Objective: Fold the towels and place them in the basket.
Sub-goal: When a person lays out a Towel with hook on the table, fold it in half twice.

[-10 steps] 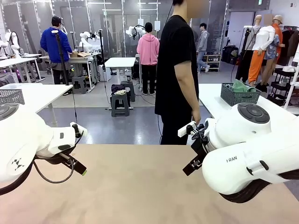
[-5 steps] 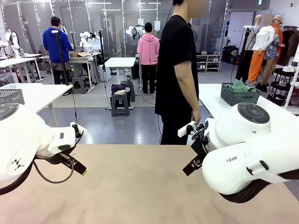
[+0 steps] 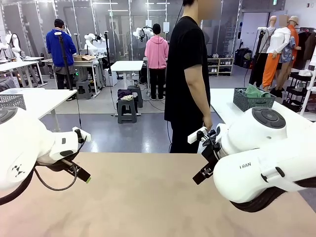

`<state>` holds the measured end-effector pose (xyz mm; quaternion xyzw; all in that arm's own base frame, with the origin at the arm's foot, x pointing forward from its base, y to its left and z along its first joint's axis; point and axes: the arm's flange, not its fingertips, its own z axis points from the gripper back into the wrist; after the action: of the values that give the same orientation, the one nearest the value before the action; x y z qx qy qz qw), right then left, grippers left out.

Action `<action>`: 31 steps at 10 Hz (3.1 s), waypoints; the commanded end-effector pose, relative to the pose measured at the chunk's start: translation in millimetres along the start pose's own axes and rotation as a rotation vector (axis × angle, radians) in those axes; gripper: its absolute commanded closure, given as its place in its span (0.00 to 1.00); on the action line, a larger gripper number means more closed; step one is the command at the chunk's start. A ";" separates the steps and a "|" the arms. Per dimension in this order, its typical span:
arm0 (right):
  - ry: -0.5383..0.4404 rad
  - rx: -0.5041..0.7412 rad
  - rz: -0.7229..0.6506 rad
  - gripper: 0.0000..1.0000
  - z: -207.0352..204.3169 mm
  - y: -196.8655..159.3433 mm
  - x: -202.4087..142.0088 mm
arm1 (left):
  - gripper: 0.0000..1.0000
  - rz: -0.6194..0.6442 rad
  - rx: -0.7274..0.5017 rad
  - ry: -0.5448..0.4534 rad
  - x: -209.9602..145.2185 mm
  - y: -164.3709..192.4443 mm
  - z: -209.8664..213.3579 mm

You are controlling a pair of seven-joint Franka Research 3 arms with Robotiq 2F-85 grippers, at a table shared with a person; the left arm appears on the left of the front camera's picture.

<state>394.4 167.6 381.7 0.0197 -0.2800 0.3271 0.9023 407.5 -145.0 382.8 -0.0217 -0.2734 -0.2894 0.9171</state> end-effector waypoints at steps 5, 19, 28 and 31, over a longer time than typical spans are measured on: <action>-0.080 0.109 0.069 0.06 105.2 -75.9 3.7 | 0.02 -0.111 -0.164 -0.074 33.3 77.5 90.5; -0.160 0.186 0.095 0.06 311.5 -218.6 -70.4 | 0.02 -0.242 -0.336 -0.321 1.0 274.4 260.1; -0.300 0.160 0.106 0.06 418.6 -216.4 -79.5 | 0.02 -0.301 -0.259 -0.348 -0.9 269.0 342.8; -0.297 0.152 0.117 0.06 429.5 -212.5 -75.8 | 0.02 -0.306 -0.240 -0.323 22.1 248.0 362.5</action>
<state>266.0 -136.6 731.1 0.1156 -0.3845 0.3831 0.8319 383.5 130.8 719.8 -0.1365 -0.3960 -0.4509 0.7882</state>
